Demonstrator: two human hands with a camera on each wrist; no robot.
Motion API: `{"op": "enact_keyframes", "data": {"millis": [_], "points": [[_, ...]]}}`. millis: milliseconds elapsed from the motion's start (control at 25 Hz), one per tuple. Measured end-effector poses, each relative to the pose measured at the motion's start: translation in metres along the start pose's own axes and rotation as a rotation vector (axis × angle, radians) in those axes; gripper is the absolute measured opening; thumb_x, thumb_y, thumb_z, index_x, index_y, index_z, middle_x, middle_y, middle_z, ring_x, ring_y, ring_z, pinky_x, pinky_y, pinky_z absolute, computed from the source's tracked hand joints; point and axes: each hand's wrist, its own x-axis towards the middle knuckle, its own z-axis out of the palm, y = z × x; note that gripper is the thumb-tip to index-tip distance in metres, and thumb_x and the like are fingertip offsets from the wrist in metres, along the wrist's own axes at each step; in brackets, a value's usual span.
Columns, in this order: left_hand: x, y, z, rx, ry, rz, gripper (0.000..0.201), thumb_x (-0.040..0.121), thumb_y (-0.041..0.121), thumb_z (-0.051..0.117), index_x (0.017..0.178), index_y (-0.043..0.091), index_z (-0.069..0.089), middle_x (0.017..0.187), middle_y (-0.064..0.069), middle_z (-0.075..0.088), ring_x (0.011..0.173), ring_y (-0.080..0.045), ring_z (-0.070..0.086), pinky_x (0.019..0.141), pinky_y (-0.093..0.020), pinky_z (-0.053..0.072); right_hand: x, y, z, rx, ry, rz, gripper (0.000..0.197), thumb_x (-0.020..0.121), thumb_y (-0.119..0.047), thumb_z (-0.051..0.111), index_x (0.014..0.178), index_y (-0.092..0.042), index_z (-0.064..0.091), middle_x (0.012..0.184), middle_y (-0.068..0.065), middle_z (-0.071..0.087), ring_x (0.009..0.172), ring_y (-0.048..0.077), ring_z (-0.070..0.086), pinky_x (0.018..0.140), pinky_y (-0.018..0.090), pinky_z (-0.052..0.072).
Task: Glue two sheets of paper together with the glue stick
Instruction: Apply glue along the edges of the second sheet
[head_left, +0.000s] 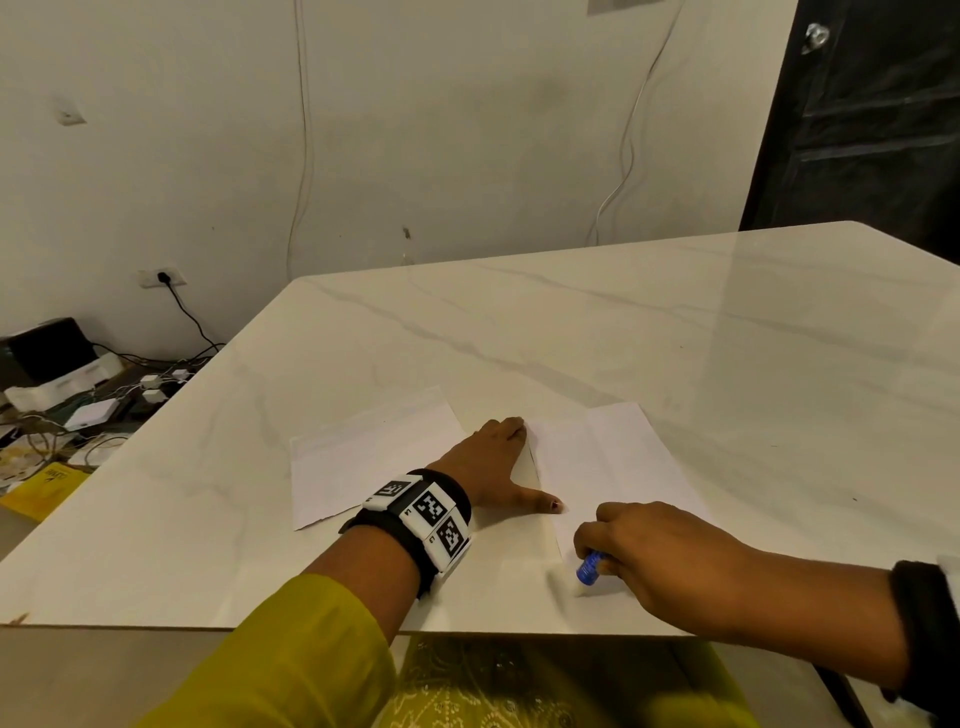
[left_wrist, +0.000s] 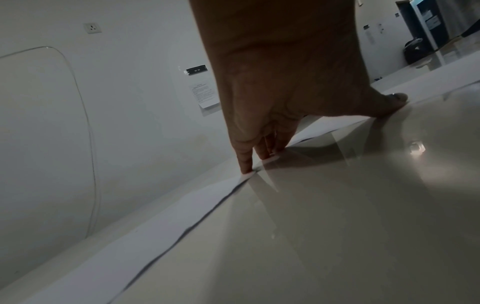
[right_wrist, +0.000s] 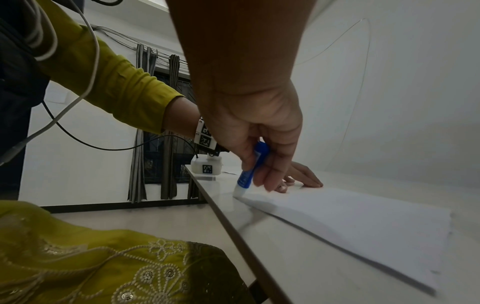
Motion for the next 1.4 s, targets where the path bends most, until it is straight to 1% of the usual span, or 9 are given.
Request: {"op": "enact_keyframes", "data": {"millis": [120, 280, 360, 520, 640, 840, 1040, 1160, 1400], "points": [[0.001, -0.001, -0.001, 0.001, -0.001, 0.007, 0.111, 0.074, 0.071, 0.056, 0.149, 0.005, 0.009, 0.16, -0.003, 0.006, 0.145, -0.021, 0.014, 0.119, -0.037, 0.022, 0.002, 0.004, -0.003, -0.003, -0.018, 0.009, 0.041, 0.093, -0.009, 0.051, 0.13, -0.026, 0.05, 0.124, 0.003, 0.054, 0.086, 0.015, 0.042, 0.074, 0.02, 0.032], [0.001, 0.0, 0.001, 0.0, 0.014, 0.007, 0.111, 0.073, 0.071, 0.056, 0.149, 0.005, 0.009, 0.16, -0.004, 0.008, 0.144, -0.021, 0.017, 0.118, -0.036, 0.023, 0.003, 0.011, -0.002, -0.004, -0.041, 0.0, 0.038, 0.092, -0.01, 0.053, 0.127, -0.027, 0.052, 0.122, 0.002, 0.056, 0.085, 0.016, 0.043, 0.062, 0.012, 0.027], [0.001, 0.0, 0.001, 0.007, 0.019, 0.004, 0.111, 0.073, 0.07, 0.057, 0.149, 0.005, 0.009, 0.159, -0.004, 0.009, 0.143, -0.022, 0.019, 0.117, -0.036, 0.025, 0.003, 0.014, -0.001, -0.001, -0.053, 0.007, 0.036, 0.093, -0.011, 0.053, 0.125, -0.027, 0.053, 0.121, 0.002, 0.056, 0.086, 0.016, 0.045, 0.061, 0.01, 0.027], [0.0, -0.001, 0.003, -0.015, 0.033, 0.011, 0.112, 0.072, 0.071, 0.057, 0.149, 0.005, 0.008, 0.16, -0.002, 0.006, 0.143, -0.021, 0.018, 0.117, -0.036, 0.025, -0.001, 0.019, -0.005, 0.04, -0.043, 0.028, 0.033, 0.094, -0.012, 0.051, 0.124, -0.026, 0.054, 0.121, 0.002, 0.057, 0.09, 0.017, 0.048, 0.075, 0.015, 0.035], [0.0, -0.003, 0.003, -0.052, 0.038, -0.006, 0.116, 0.07, 0.071, 0.06, 0.149, 0.004, 0.007, 0.16, -0.001, 0.001, 0.146, -0.019, 0.012, 0.119, -0.037, 0.024, -0.003, 0.022, -0.007, 0.075, -0.034, 0.037, 0.029, 0.095, -0.015, 0.05, 0.12, -0.027, 0.056, 0.118, 0.001, 0.058, 0.088, 0.016, 0.045, 0.072, 0.014, 0.034], [-0.003, -0.005, 0.001, -0.011, 0.044, -0.012, 0.117, 0.071, 0.069, 0.06, 0.15, 0.004, 0.003, 0.161, -0.003, -0.005, 0.148, -0.022, 0.01, 0.12, -0.035, 0.015, 0.002, 0.021, -0.008, 0.081, -0.039, 0.035, 0.03, 0.095, -0.013, 0.05, 0.121, -0.025, 0.056, 0.121, 0.002, 0.058, 0.09, 0.013, 0.046, 0.078, 0.019, 0.035], [-0.008, -0.017, -0.007, 0.076, 0.106, 0.048, 0.101, 0.075, 0.065, 0.06, 0.151, 0.021, 0.011, 0.161, -0.003, 0.005, 0.148, -0.021, 0.007, 0.12, -0.039, -0.001, 0.015, 0.016, -0.014, 0.095, -0.057, 0.014, 0.028, 0.095, -0.014, 0.049, 0.121, -0.022, 0.056, 0.121, 0.004, 0.058, 0.092, 0.015, 0.048, 0.079, 0.021, 0.038], [-0.011, -0.027, -0.005, 0.06, 0.036, 0.062, 0.085, 0.081, 0.06, 0.056, 0.15, 0.031, 0.016, 0.159, 0.001, 0.017, 0.147, -0.017, 0.013, 0.119, -0.046, -0.006, 0.023, 0.013, -0.017, 0.104, -0.064, 0.011, 0.028, 0.096, -0.015, 0.049, 0.121, -0.021, 0.057, 0.122, 0.005, 0.058, 0.104, 0.021, 0.055, 0.089, 0.028, 0.045], [-0.013, -0.036, -0.007, 0.063, -0.086, 0.018, 0.074, 0.087, 0.056, 0.05, 0.149, 0.036, 0.014, 0.161, 0.004, 0.008, 0.148, -0.015, 0.01, 0.116, -0.051, -0.013, 0.032, 0.013, -0.018, 0.126, -0.051, -0.005, 0.027, 0.095, -0.015, 0.045, 0.118, -0.021, 0.058, 0.119, 0.005, 0.058, 0.093, 0.017, 0.049, 0.09, 0.032, 0.046]]}}
